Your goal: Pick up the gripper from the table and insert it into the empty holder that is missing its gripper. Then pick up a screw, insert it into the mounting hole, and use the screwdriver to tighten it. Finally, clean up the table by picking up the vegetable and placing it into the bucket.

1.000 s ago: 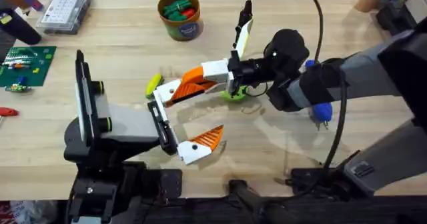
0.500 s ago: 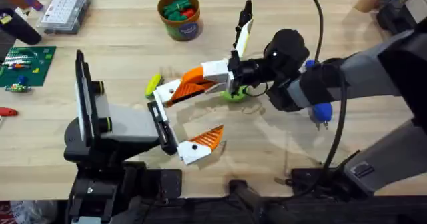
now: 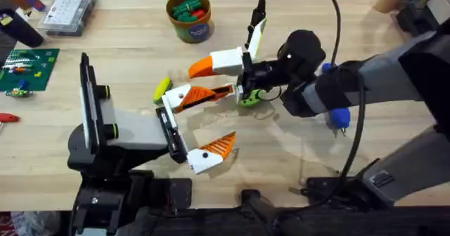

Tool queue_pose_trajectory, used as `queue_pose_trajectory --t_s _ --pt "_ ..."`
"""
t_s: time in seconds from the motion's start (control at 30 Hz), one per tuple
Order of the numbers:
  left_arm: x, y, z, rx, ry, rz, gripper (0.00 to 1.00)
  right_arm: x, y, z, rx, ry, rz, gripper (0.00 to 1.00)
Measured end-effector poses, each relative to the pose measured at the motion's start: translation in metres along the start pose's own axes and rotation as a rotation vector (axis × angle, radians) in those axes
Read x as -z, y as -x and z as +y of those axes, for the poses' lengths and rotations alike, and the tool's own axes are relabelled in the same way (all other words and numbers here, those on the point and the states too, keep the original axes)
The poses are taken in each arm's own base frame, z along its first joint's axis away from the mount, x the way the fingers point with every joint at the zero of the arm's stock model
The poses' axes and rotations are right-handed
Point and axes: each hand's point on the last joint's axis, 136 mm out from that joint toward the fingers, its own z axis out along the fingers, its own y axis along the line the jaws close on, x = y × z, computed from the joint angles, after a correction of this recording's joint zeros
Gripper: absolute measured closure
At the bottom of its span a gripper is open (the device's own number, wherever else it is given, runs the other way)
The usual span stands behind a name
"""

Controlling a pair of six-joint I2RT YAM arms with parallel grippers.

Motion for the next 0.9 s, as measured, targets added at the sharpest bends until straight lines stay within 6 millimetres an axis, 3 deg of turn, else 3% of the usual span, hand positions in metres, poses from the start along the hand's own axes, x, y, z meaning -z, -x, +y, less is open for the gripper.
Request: queue_pose_trajectory --t_s 0.33,0.5,0.63,0.7,0.9 --pt "0.000 0.000 0.000 0.000 0.000 0.000 0.011 0.001 0.002 0.000 -0.004 0.000 -0.007 0.014" --pt "0.000 0.000 0.000 0.000 0.000 0.000 0.011 0.004 0.012 0.001 -0.019 0.002 -0.058 0.014" --pt "0.000 0.000 0.000 0.000 0.000 0.000 0.011 0.009 0.020 0.001 0.063 0.001 -0.091 0.014" --pt "0.000 0.000 0.000 0.000 0.000 0.000 0.011 0.024 0.034 0.000 0.151 -0.014 -0.142 0.015" --pt "0.000 0.000 0.000 0.000 0.000 0.000 0.011 0.061 0.064 -0.021 0.185 -0.110 -0.247 0.014"
